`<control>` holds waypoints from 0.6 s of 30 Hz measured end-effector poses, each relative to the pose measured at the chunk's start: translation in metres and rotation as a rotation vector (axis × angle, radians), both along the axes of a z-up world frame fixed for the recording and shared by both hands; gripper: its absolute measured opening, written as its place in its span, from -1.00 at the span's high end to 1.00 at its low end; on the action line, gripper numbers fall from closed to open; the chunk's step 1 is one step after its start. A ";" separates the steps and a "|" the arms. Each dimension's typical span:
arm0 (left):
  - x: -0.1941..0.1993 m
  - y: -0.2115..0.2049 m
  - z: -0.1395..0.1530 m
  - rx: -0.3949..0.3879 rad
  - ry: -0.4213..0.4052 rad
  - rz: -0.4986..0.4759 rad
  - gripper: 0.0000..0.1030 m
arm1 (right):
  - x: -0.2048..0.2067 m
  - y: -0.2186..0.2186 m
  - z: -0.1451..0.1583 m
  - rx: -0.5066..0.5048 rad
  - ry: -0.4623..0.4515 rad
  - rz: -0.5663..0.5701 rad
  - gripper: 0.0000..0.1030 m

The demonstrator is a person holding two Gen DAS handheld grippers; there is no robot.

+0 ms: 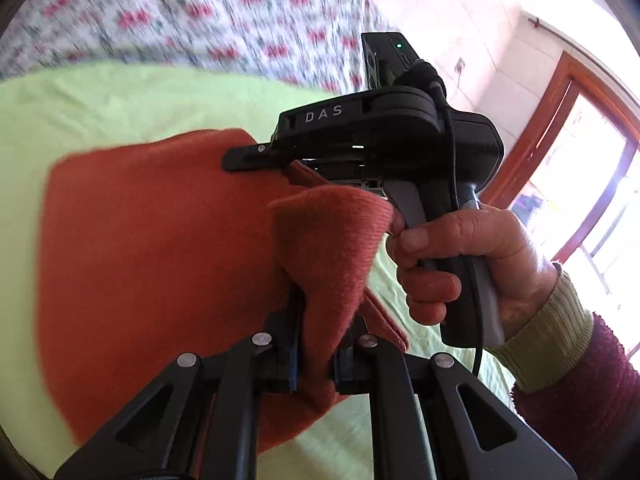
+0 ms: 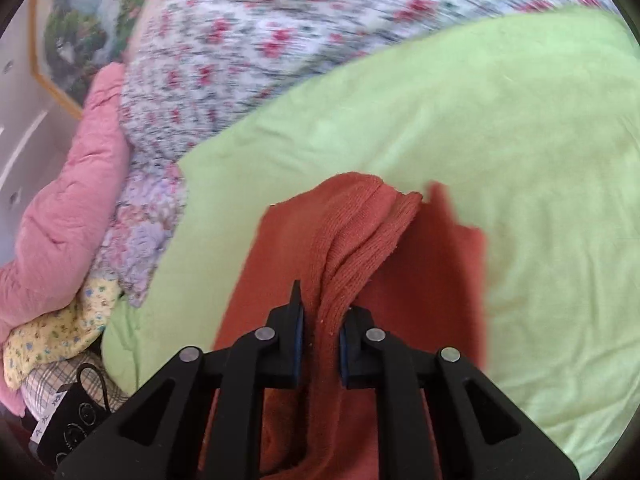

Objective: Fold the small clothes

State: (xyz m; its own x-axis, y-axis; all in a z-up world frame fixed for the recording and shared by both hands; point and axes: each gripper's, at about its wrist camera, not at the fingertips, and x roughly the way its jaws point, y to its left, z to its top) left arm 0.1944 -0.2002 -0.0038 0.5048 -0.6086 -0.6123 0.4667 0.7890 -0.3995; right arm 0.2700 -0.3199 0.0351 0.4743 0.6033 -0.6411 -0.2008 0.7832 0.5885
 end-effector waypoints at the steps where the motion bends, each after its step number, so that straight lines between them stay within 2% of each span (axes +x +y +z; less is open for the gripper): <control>1: 0.001 -0.007 -0.005 0.008 0.011 -0.004 0.81 | 0.000 -0.009 -0.009 -0.008 0.023 -0.022 0.72; 4: -0.002 -0.015 -0.007 0.012 0.012 -0.006 0.81 | -0.004 -0.030 -0.026 0.021 0.039 -0.039 0.72; 8: -0.004 -0.022 -0.008 0.021 0.006 -0.019 0.77 | -0.008 -0.033 -0.010 0.031 -0.041 -0.027 0.72; 11: 0.007 -0.029 -0.015 0.033 0.054 -0.032 0.60 | -0.003 -0.030 -0.024 -0.053 -0.008 -0.042 0.72; 13: 0.001 -0.029 -0.017 0.026 0.066 -0.056 0.44 | -0.003 -0.034 -0.036 -0.051 0.027 -0.061 0.71; 15: -0.009 -0.026 -0.013 0.022 0.066 -0.081 0.28 | -0.010 -0.038 -0.035 -0.040 0.012 -0.059 0.62; 16: -0.012 -0.024 -0.012 0.016 0.073 -0.090 0.17 | -0.015 -0.038 -0.032 -0.054 0.006 -0.061 0.49; 17: -0.015 -0.023 -0.010 0.008 0.080 -0.099 0.15 | -0.018 -0.039 -0.030 -0.062 0.004 -0.065 0.34; 18: -0.019 -0.020 -0.008 -0.002 0.083 -0.108 0.11 | -0.022 -0.040 -0.029 -0.066 0.005 -0.071 0.28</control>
State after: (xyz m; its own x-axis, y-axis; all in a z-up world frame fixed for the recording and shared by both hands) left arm 0.1750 -0.2198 -0.0113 0.3839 -0.6578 -0.6480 0.5146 0.7351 -0.4414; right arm 0.2484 -0.3602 0.0064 0.5114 0.5247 -0.6805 -0.1403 0.8323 0.5363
